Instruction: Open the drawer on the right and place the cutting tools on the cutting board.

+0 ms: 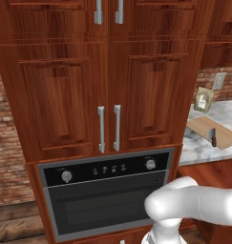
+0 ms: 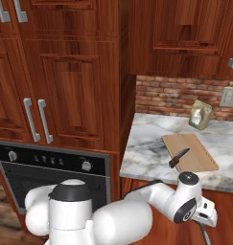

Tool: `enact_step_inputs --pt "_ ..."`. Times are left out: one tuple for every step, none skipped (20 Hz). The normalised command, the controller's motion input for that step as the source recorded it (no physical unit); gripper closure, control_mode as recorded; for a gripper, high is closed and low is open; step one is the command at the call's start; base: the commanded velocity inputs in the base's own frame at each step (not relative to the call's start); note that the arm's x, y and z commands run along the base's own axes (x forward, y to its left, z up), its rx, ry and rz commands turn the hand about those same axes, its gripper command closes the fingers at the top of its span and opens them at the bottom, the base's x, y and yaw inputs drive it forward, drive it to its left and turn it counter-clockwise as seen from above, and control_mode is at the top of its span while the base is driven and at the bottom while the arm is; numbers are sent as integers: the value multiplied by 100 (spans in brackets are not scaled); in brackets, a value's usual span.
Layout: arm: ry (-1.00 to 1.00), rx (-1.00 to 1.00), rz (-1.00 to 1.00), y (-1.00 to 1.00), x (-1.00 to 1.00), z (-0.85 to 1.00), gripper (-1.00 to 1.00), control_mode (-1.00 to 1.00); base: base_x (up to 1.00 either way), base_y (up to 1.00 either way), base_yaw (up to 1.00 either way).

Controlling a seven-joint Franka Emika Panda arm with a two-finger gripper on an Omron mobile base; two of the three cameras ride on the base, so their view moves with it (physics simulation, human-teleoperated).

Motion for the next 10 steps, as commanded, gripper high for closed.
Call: enact_step_inputs --pt "4 9 0 -7 0 -37 -100 -100 0 0 0" --pt "3 6 0 -12 0 -33 -100 -100 0 0 0" --pt "2 0 0 -15 0 -29 -100 -100 0 0 0" --pt "1 0 0 -16 0 -30 -100 -100 0 0 0" --pt "1 0 0 -14 0 -25 -100 -100 0 0 0" --pt "2 0 0 -12 0 -16 -100 -100 0 0 0" --pt "4 0 0 -6 0 -9 -100 -100 0 0 0" --pt "5 0 0 -2 0 -5 -100 -100 0 0 0" --pt "7 0 0 0 0 -1 -100 -100 0 0 0" --pt "9 0 0 0 4 0 -100 -100 0 0 0"
